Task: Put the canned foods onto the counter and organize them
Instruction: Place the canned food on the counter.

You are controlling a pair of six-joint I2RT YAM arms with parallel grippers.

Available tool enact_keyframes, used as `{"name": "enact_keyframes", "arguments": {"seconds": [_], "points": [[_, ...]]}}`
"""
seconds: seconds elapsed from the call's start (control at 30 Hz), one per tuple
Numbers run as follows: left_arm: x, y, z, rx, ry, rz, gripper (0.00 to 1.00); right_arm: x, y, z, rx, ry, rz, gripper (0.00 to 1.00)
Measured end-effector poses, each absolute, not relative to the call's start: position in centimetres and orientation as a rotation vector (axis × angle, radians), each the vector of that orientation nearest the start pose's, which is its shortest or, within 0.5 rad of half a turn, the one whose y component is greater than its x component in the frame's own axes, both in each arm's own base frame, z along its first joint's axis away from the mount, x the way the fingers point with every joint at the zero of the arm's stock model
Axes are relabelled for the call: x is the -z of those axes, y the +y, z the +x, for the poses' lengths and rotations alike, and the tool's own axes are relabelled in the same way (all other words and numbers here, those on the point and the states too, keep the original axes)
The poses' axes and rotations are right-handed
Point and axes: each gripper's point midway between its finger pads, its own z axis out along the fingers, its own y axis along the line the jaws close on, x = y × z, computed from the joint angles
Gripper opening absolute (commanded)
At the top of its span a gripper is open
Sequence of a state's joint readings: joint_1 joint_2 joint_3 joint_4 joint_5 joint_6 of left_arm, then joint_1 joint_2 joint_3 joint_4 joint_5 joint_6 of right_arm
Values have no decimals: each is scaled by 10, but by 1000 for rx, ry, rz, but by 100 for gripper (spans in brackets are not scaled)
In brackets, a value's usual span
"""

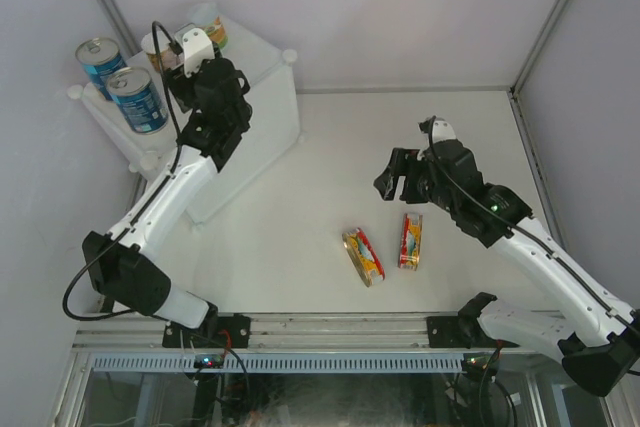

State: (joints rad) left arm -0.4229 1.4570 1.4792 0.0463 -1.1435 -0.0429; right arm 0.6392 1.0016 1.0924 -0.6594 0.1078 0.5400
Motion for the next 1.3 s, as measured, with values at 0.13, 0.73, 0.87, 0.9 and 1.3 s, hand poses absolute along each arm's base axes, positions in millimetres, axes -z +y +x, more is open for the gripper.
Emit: {"name": "enact_keyframes", "arguments": {"seconds": [0.13,0.73,0.87,0.9,1.3], "points": [[-396,-13,429,-507,1445,-626,0,-253,188,246,-558,2198,-57,72],[-371,0,441,-499,1398,-694,0,-244,179,241,-479,2251,-82,72],[-371,4,445,-494,1382,-706,0,-249,181,240,-475,2244,-89,72],[-370,4,446,-494,1381,-706,0,-249,181,239,-472,2244,-92,72],[-368,12,458,-474,1374,-697,0,-245,181,236,-439,2253,-101,72]]}}
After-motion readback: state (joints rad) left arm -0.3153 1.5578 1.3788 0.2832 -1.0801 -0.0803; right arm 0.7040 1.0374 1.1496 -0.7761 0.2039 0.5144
